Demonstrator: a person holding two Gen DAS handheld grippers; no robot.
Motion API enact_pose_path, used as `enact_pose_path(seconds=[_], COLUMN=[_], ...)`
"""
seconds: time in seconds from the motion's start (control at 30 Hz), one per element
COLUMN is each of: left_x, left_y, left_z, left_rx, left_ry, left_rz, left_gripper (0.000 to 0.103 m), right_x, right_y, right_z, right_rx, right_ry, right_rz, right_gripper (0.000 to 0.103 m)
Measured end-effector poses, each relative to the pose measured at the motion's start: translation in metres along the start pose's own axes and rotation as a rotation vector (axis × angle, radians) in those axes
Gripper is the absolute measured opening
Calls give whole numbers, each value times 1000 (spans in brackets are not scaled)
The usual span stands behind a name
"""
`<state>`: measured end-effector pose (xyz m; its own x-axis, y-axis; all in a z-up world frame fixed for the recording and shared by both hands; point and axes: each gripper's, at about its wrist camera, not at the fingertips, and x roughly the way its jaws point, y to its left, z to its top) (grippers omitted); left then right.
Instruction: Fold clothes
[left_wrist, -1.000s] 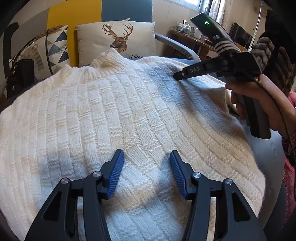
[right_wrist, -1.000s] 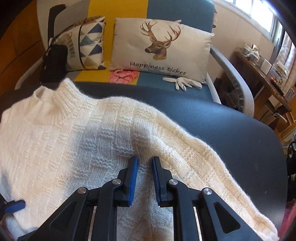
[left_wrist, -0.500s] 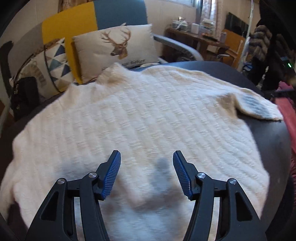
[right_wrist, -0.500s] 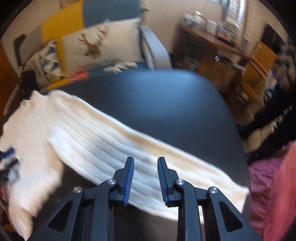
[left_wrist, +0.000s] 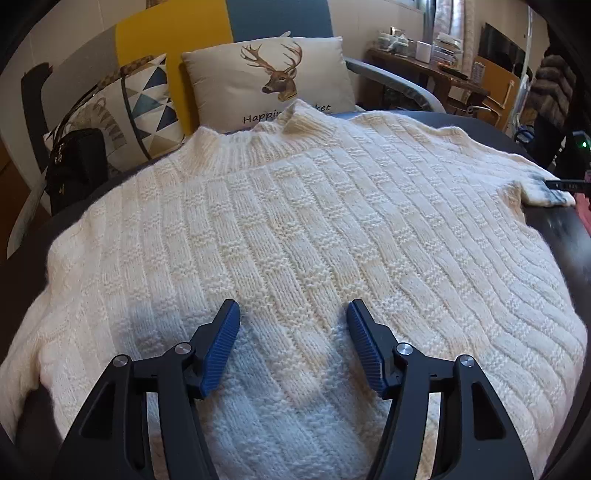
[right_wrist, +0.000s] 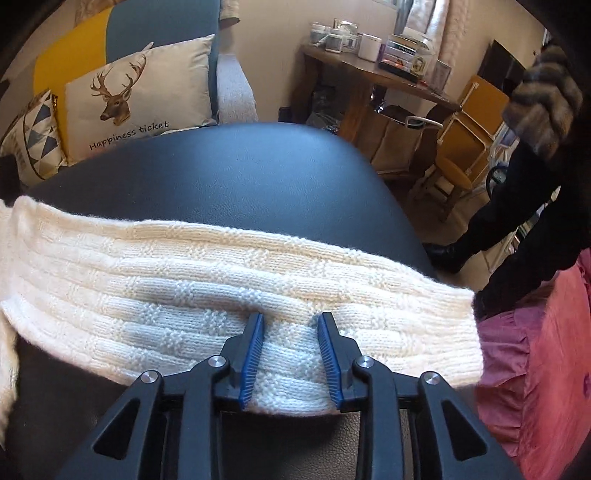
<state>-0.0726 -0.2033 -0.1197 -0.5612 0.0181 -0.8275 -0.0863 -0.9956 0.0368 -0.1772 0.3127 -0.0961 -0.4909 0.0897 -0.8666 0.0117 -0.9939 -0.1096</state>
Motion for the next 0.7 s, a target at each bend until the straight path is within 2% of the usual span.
enact_pose_path(seconds=[0.03, 0.1, 0.13, 0.17, 0.23, 0.3, 0.43, 0.53, 0.6, 0.7], left_x=[-2, -10, -14, -19, -29, -41, -59, -57, -54, -53], left_y=[3, 9, 10, 11, 9, 4, -5, 0, 6, 13], left_z=[0, -2, -5, -8, -15, -27, -56, -73, -75, -67], left_rx=[-7, -24, -32, -40, -52, -58, -48, -48, -68, -45], left_ry=[0, -12, -22, -30, -47, -62, -72, -57, -49, -45], left_rz=[-7, -28, -42, -56, -84, -117, -118, -60, -50, 15], left_gripper=[64, 64, 64, 64, 64, 64, 64, 64, 64, 65], right_x=[-11, -39, -49, -55, -56, -54, -39, -30, -22, -11], right_y=[6, 21, 34, 49, 82, 114, 151, 153, 154, 169], right_z=[-2, -8, -12, -17, -29, -43, -54, -49, -42, -33], right_rx=[6, 18, 5, -22, -96, -177, -228, -131, -51, 31], right_ry=[-40, -116, -125, -103, -18, 63, 149, 126, 128, 197], right_rz=[46, 224, 340, 453, 590, 649, 634, 678, 727, 892], right_gripper=[30, 30, 30, 30, 30, 30, 30, 30, 34, 34])
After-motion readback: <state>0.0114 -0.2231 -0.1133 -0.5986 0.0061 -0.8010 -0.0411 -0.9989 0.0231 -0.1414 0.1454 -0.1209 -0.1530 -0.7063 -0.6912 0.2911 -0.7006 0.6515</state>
